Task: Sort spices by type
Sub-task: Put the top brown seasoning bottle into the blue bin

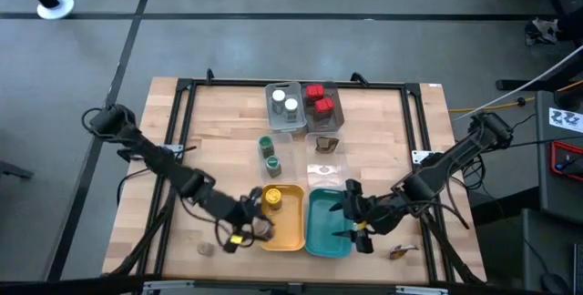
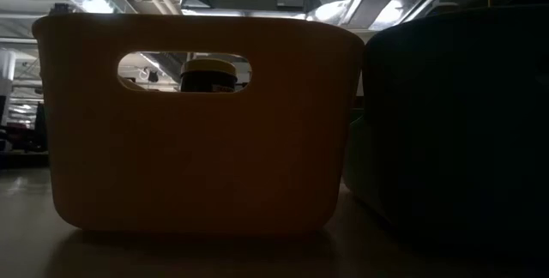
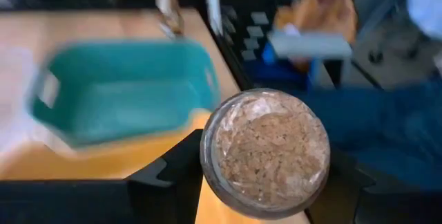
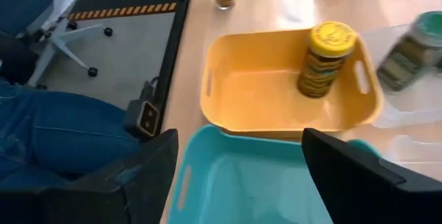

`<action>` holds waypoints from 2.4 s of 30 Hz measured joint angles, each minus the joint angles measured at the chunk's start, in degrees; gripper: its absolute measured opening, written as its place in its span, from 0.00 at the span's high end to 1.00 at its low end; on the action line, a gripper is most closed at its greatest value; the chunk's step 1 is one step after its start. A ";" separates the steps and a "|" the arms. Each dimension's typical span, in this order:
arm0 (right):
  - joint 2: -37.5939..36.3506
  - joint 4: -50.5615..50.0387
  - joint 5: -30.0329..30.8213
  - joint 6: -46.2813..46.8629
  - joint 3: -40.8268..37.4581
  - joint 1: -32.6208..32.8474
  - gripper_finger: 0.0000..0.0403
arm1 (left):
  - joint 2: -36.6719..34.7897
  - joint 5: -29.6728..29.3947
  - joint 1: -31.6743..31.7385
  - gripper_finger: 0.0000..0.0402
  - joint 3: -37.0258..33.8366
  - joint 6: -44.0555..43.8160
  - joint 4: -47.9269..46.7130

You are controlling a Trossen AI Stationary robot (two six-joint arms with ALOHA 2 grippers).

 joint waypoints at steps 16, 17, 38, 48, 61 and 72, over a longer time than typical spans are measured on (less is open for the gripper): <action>-5.25 -13.54 12.56 -0.57 0.00 -0.07 0.24 | 14.48 1.78 14.50 0.54 14.07 6.61 6.34; -5.47 -14.53 12.88 -0.55 0.00 -0.05 0.24 | 16.05 1.86 14.98 0.54 15.32 6.91 6.56; -6.20 -18.42 14.46 -0.17 0.00 -0.07 0.24 | 37.57 1.80 17.88 0.54 27.96 6.76 6.20; -6.17 -17.94 14.50 -0.15 0.00 -0.07 0.24 | 40.35 1.91 17.93 0.53 28.03 6.74 5.63; -6.15 -17.68 14.50 -0.15 0.00 -0.07 0.24 | 40.33 1.95 18.35 0.53 28.93 6.52 4.77; -6.15 -17.57 14.50 -0.15 0.00 -0.07 0.24 | 40.28 1.95 17.65 0.52 33.09 6.74 4.93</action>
